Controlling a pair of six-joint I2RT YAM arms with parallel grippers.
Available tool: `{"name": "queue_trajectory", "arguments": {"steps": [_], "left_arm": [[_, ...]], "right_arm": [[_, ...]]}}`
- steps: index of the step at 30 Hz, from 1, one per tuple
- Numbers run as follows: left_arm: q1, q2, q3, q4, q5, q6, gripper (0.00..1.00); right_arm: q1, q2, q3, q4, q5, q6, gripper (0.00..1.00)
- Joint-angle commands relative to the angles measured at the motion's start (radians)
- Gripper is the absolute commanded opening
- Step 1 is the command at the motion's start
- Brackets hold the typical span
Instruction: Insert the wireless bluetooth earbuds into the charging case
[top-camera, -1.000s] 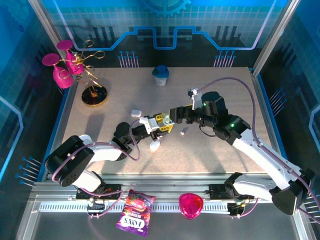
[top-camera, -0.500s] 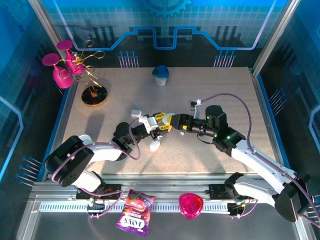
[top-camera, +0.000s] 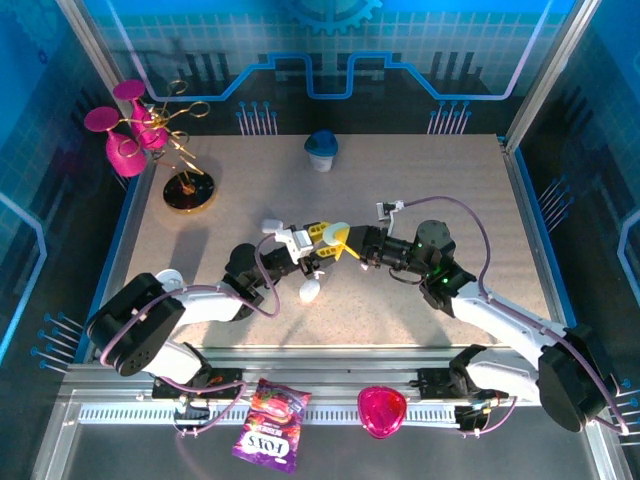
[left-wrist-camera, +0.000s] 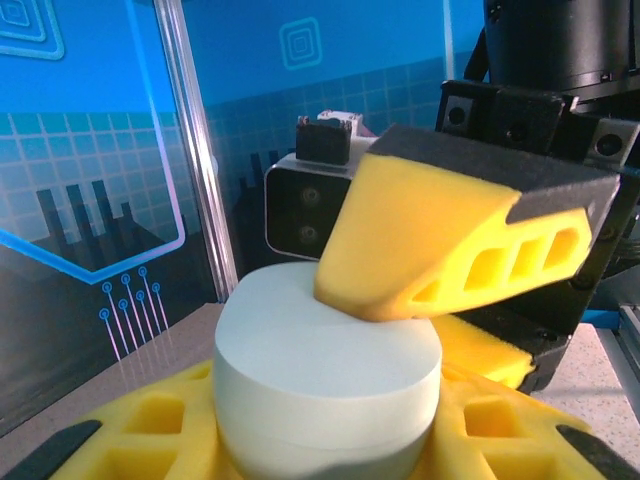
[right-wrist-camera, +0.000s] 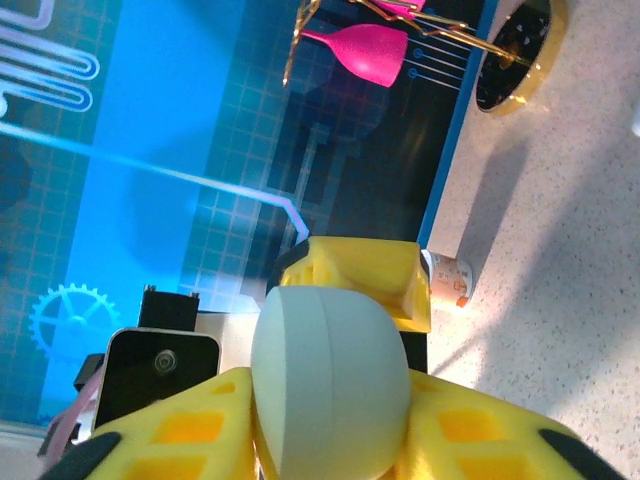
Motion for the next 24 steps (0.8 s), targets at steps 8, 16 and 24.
{"name": "queue_trajectory", "arguments": {"steps": [8,16,24], "left_arm": [[-0.006,-0.011,0.001,0.048,0.013,0.046,0.53],[0.024,0.01,-0.134,0.048,-0.077,0.096,0.81],[0.026,-0.007,-0.213,-0.032,-0.19,0.06,0.89]], "right_arm": [[-0.033,0.013,-0.006,0.002,0.008,-0.009,0.14],[-0.14,0.077,0.042,-0.155,-0.014,-0.15,0.14],[-0.219,0.224,0.247,-0.494,0.115,-0.462,0.14]]}}
